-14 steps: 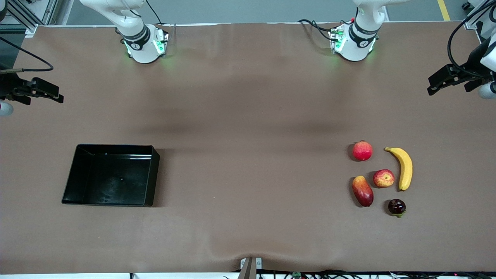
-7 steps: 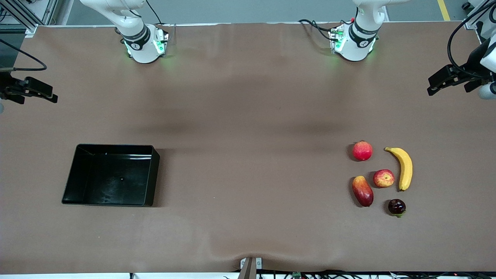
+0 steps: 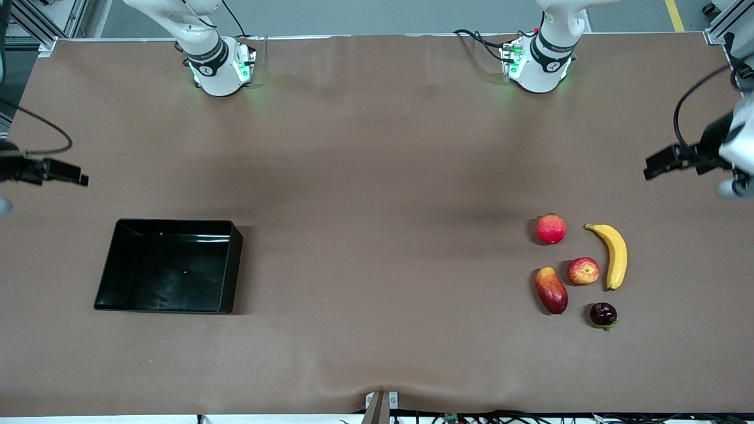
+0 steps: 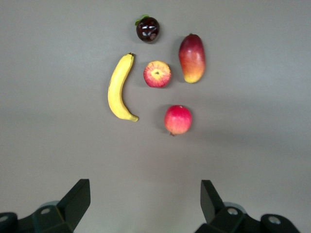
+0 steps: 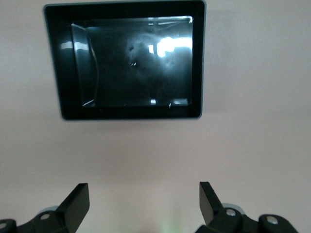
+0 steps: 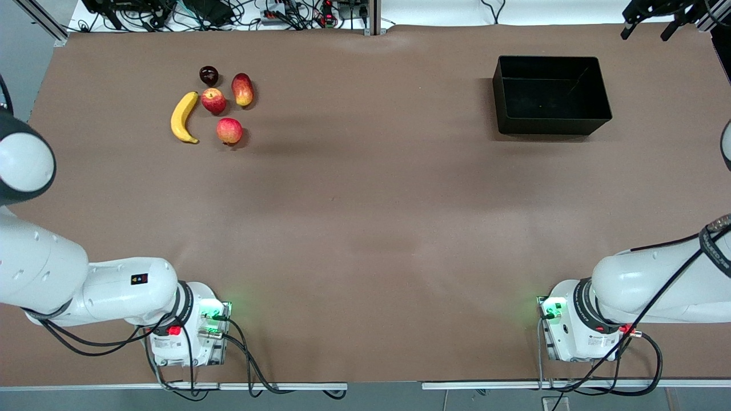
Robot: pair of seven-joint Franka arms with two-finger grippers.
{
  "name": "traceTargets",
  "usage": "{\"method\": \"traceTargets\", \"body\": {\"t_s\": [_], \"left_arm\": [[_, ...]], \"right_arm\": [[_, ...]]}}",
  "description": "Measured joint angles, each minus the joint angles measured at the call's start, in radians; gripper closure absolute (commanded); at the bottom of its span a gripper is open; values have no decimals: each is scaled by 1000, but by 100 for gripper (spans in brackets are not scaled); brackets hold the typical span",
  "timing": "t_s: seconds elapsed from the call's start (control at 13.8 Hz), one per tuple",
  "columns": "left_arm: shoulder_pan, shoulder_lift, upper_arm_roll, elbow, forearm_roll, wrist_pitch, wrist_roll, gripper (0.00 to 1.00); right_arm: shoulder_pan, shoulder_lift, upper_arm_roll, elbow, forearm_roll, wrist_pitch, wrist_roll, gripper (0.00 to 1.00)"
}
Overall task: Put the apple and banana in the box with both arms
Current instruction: 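Move the left gripper toward the fruit while the right gripper reaches the box, then grasp the yellow-red apple with the left gripper while the right gripper grips the box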
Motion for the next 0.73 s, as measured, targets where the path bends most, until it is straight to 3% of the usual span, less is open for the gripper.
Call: {"method": "traceTargets", "body": {"t_s": [0.73], "left_arm": [[30, 299, 1, -8, 0, 295, -2, 0]], "right_arm": [[-72, 285, -2, -9, 0, 332, -132, 0]]}}
